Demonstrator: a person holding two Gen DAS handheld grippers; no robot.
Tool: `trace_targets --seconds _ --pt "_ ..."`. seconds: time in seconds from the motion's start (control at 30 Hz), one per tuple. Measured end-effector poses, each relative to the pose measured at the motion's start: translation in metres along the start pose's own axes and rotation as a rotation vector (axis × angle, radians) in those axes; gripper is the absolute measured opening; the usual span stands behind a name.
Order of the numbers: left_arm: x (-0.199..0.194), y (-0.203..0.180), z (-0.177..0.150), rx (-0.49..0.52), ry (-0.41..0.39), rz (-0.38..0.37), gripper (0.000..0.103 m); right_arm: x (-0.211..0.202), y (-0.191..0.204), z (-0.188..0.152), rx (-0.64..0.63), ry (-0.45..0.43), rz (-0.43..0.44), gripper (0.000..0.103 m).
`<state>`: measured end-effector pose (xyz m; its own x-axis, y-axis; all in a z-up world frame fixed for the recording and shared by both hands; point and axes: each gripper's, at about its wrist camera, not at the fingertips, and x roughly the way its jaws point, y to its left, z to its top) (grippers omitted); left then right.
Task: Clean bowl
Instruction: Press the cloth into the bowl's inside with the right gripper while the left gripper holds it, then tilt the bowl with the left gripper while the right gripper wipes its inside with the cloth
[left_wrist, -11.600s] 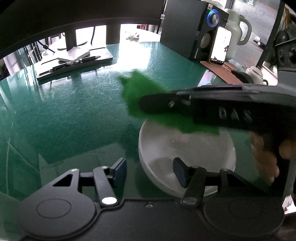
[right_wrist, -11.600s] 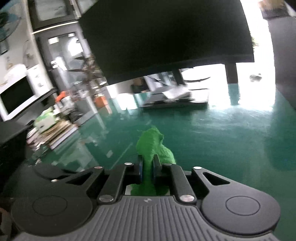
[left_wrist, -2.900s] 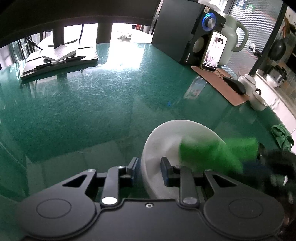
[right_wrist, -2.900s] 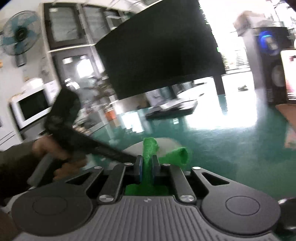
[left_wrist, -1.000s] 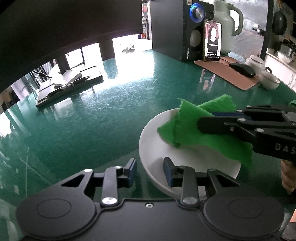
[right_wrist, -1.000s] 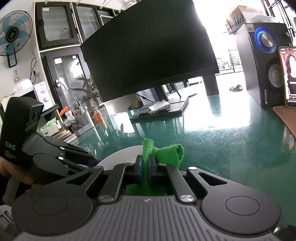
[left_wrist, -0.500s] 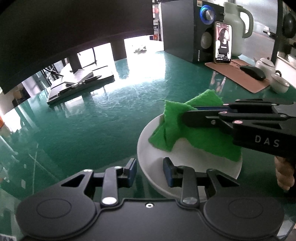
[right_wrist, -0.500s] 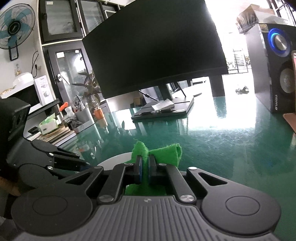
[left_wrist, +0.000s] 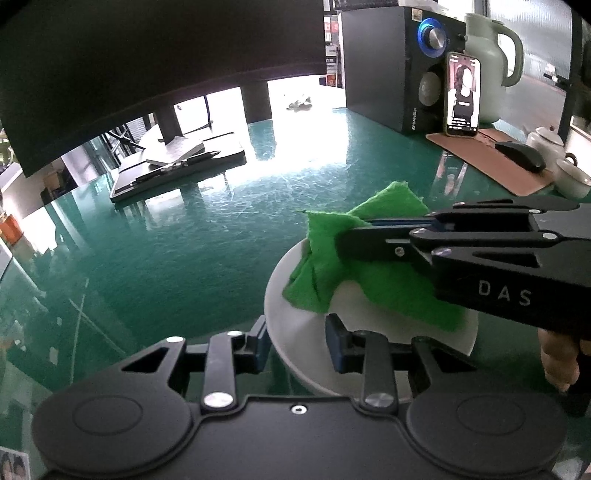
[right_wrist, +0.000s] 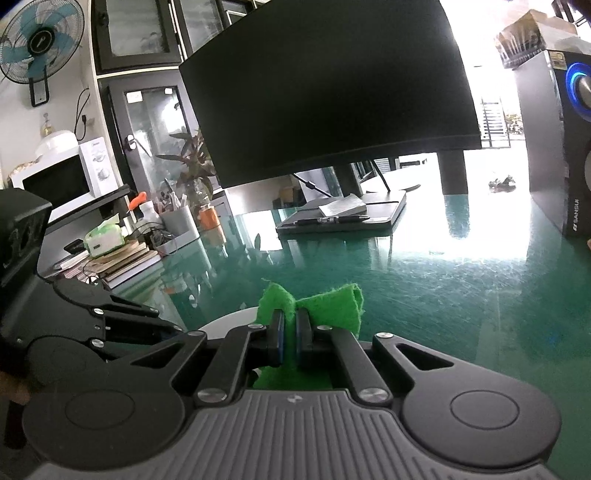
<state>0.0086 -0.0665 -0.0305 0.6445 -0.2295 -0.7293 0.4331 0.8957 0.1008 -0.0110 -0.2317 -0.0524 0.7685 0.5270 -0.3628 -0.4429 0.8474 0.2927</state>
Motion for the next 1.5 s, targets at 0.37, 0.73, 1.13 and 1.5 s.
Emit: trace_targets --seconds 0.37,0.73,1.13,1.5 --pt "0.001 0.002 -0.003 0.010 -0.018 0.012 0.034 -0.001 0.001 0.002 0.019 0.009 -0.016 0.003" --pt "-0.007 0.013 -0.012 0.012 -0.038 -0.048 0.035 -0.010 0.005 0.012 -0.004 0.043 -0.030 0.005" --pt "-0.007 0.034 -0.022 -0.019 -0.064 -0.122 0.043 0.033 0.037 0.044 -0.192 0.341 0.036 0.005" --pt "-0.001 0.040 -0.021 0.002 -0.076 -0.166 0.054 0.069 0.100 0.029 -0.846 0.750 -0.006 0.004"
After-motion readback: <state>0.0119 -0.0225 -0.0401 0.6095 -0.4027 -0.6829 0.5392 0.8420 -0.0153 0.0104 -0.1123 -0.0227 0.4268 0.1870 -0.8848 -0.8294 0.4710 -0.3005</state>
